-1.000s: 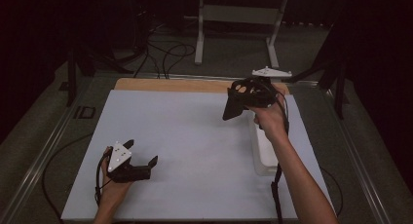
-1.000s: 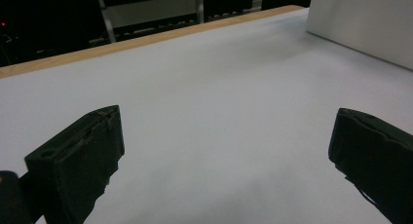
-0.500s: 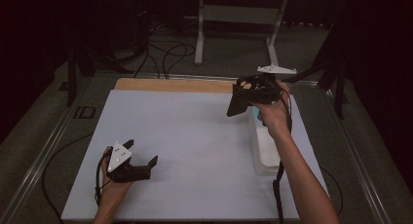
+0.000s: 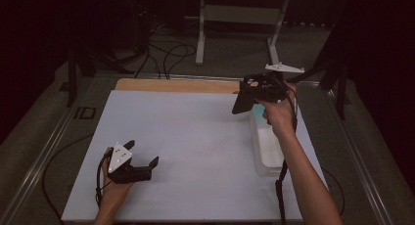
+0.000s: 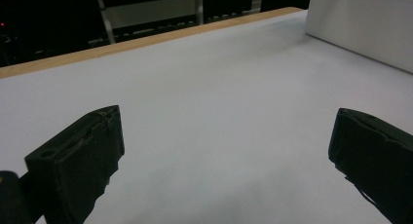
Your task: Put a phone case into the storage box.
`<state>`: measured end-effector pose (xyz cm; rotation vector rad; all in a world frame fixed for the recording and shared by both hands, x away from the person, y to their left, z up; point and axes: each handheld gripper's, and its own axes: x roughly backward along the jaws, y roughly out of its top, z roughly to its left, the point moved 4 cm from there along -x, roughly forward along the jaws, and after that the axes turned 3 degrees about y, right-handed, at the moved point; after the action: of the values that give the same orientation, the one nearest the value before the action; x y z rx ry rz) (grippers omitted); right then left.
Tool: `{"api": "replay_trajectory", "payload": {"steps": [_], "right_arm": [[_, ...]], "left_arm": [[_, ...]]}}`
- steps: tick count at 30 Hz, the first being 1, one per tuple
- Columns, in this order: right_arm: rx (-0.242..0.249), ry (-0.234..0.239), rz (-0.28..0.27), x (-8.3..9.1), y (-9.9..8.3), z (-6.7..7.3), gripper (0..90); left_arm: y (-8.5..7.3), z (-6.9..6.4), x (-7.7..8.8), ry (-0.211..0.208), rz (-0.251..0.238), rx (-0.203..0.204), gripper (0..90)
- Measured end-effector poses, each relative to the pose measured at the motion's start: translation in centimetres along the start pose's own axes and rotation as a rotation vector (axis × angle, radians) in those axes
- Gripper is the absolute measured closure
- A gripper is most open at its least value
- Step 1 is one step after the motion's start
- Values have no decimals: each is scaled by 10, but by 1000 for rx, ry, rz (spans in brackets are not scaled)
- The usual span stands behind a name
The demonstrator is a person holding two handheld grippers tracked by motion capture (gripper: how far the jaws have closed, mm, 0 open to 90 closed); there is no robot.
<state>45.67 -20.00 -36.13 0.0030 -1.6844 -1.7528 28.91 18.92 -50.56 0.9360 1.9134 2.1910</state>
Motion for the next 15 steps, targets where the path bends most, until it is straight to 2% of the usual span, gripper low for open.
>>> {"api": "replay_trajectory", "payload": {"steps": [15], "right_arm": [[1,-63,-3,2,4,-12,140]], "left_arm": [[0,0,0,5,-1,4,4]]}}
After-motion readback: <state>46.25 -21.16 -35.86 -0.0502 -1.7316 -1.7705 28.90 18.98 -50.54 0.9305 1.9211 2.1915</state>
